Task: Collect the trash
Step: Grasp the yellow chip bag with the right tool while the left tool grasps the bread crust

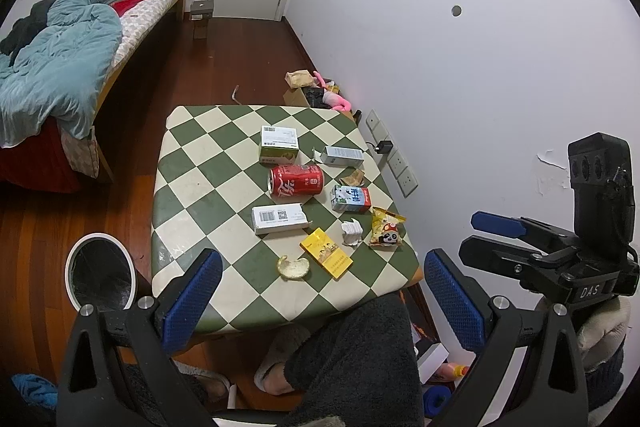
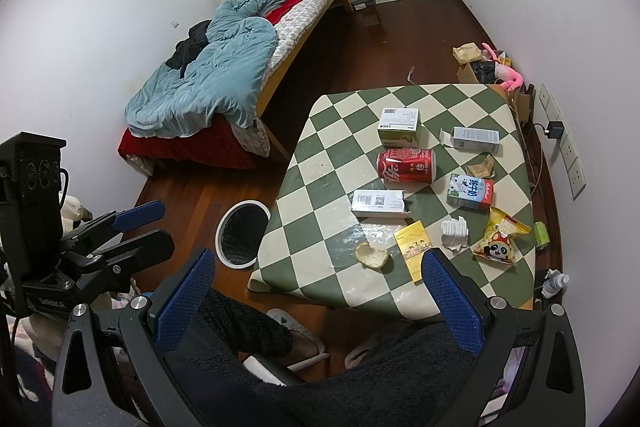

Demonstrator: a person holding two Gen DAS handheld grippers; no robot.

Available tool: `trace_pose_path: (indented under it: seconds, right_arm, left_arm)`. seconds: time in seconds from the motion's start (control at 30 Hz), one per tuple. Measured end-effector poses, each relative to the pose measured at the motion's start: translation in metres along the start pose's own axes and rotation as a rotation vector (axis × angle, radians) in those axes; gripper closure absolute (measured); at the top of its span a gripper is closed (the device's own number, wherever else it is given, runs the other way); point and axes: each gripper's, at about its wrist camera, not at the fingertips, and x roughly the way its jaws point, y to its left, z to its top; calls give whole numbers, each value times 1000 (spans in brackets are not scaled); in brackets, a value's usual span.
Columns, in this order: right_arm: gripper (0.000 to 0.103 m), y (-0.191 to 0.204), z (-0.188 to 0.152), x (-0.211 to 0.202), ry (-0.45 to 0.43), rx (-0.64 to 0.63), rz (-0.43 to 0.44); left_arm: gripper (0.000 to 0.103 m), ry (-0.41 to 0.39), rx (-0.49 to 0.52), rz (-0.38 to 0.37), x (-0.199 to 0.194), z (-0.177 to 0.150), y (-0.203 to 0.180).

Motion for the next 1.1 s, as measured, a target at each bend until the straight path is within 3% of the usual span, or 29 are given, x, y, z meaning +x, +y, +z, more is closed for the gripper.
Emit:
trace_pose_path:
  seconds: [0.17, 0.27, 0.4, 0.53, 0.77, 0.9, 1.07, 1.1]
  right_arm:
    - [0, -5, 1, 1, -21, 34, 5]
    - [0, -19, -1, 3, -42, 79, -21]
    - [0, -61, -8, 27, -46, 198, -115]
    - [0, -103, -20, 65, -3, 272, -197]
    - [0, -208, -38, 139, 64, 473, -383]
    - [0, -258, -40, 185, 98, 552, -458]
    - [1, -289, -43, 226, 144, 612, -444]
    - [8, -291, -42, 232, 146, 616, -437]
  left_arm:
    - [0, -11, 0, 48, 5, 5, 1]
    - [0, -20, 16, 204, 25, 6, 10]
    - [0, 7, 17, 349, 79, 8, 27]
    - [0, 103, -11, 414, 141, -5, 52]
    - [0, 275, -111, 448, 235, -36, 83]
    - [0, 363, -189, 418, 276, -52, 95]
    - [0, 412, -180, 345, 295, -67, 79]
    - [0, 420, -161, 332, 298, -70, 72]
